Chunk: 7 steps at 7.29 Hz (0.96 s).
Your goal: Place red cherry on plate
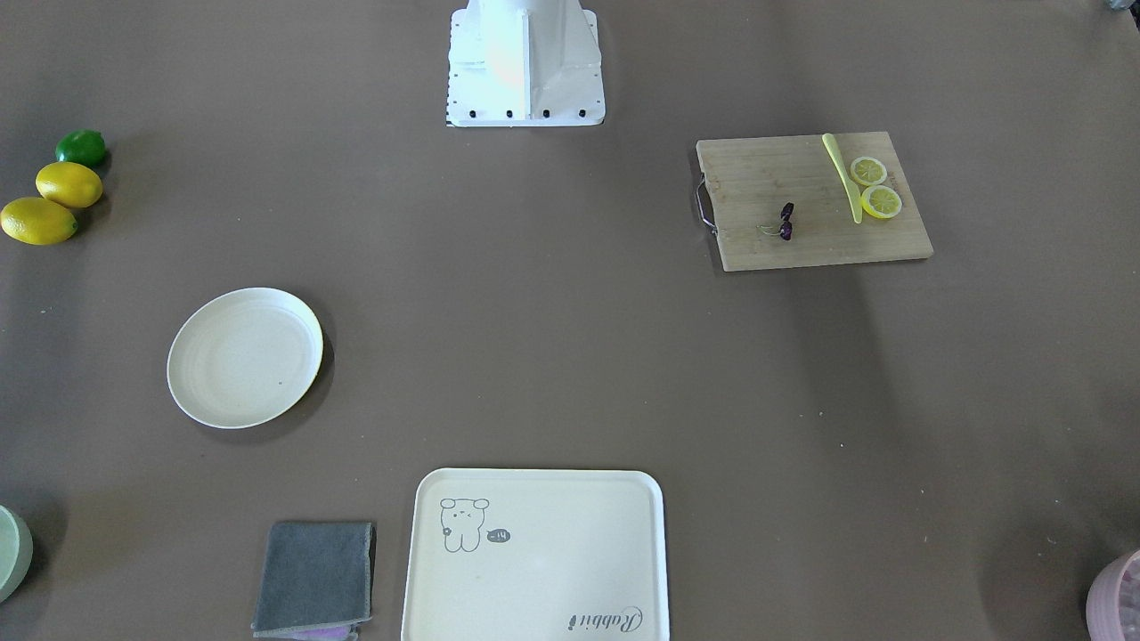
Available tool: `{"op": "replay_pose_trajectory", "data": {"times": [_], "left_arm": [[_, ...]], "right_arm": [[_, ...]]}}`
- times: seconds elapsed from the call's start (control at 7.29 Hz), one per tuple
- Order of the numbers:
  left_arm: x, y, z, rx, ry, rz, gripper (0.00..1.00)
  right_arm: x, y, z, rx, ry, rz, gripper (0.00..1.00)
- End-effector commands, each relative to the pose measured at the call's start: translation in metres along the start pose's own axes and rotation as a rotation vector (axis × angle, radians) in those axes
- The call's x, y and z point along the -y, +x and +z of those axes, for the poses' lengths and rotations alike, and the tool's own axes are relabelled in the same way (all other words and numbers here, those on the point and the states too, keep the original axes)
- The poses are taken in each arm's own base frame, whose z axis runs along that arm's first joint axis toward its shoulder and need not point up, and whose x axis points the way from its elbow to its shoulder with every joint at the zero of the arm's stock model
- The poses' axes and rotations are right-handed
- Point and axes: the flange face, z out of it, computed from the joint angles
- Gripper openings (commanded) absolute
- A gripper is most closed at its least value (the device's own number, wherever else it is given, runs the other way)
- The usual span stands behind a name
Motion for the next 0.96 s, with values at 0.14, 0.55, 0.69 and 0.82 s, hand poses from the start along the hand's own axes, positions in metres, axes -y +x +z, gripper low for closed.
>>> {"op": "replay_pose_trajectory", "data": {"times": [0.14,0.55,0.69,0.82], "left_arm": [[0.01,0.014,-0.01,0.001,0.025,0.028,0.98],[0.007,0.016,-0.001,-0.006,0.118,0.099,0.98],[0.008,0.011,0.005,-0.009,0.109,0.037,0.98],[0.011,0.015,0.002,-0.016,0.117,0.041,0.98]], "right_arm": [[0.027,-0.116,0.039,0.04,0.091,-0.027,1.0],[0.031,-0.234,0.083,0.057,0.106,-0.088,1.0],[0.025,-0.26,0.103,0.034,0.114,-0.124,1.0],[0.019,-0.272,0.125,0.046,0.102,-0.152,1.0]]}}
